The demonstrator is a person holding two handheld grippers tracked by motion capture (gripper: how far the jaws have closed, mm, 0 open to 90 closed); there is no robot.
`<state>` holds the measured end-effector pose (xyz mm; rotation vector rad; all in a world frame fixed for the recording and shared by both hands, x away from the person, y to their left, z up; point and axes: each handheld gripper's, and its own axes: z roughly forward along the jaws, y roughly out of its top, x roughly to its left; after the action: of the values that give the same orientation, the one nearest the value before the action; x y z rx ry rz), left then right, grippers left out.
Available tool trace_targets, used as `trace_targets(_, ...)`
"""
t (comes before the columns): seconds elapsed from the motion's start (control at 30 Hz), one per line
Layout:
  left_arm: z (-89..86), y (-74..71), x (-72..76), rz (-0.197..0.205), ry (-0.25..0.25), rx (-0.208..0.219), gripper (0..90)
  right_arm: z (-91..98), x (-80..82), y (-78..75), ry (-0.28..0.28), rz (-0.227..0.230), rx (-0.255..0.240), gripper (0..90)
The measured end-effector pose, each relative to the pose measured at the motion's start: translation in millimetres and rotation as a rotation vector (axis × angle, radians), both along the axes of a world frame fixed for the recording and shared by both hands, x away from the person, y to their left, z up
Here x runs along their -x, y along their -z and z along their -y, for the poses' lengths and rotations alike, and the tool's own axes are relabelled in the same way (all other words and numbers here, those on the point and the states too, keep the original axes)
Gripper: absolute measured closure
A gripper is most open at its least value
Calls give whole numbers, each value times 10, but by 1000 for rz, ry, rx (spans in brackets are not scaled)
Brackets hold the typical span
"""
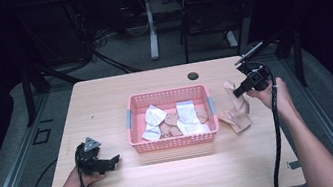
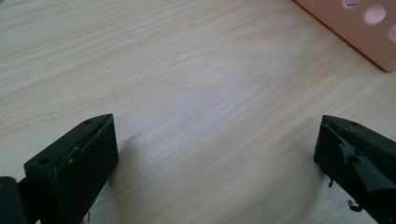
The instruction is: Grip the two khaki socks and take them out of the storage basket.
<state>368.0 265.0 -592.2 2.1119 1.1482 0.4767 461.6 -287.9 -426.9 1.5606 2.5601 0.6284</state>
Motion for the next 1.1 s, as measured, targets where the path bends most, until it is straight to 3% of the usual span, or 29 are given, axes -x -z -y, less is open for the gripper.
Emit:
trace_targets(0.27, 0, 0, 0, 0, 0, 0, 0, -19, -125, 314, 44, -40, -3, 833)
trace_targets(0.3, 0, 1, 0, 1, 0, 0, 0, -20, -143, 330, 32, -56, -2, 830)
trace_targets(0.47, 0, 0, 0, 0, 0, 0, 0, -62, -154, 345, 50, -38, -3, 806)
trace_targets(0.63, 0, 0, 0, 0, 0, 0, 0, -81, -122, 382, 54, -31, 32, 584)
trace_targets(0.7, 0, 0, 0, 0, 1, 0, 0, -68, -91, 402, 52, -25, 28, 537)
trace_targets(0.9, 0, 0, 0, 0, 0, 0, 0, -1, 47, 364, 41, -1, 15, 269)
trace_targets(1.03, 0, 0, 0, 0, 1, -1, 0, 51, 182, 320, 8, 14, -3, 140)
trace_targets(1.1, 0, 0, 0, 0, 0, -1, 0, 73, 259, 306, 4, 34, -3, 121)
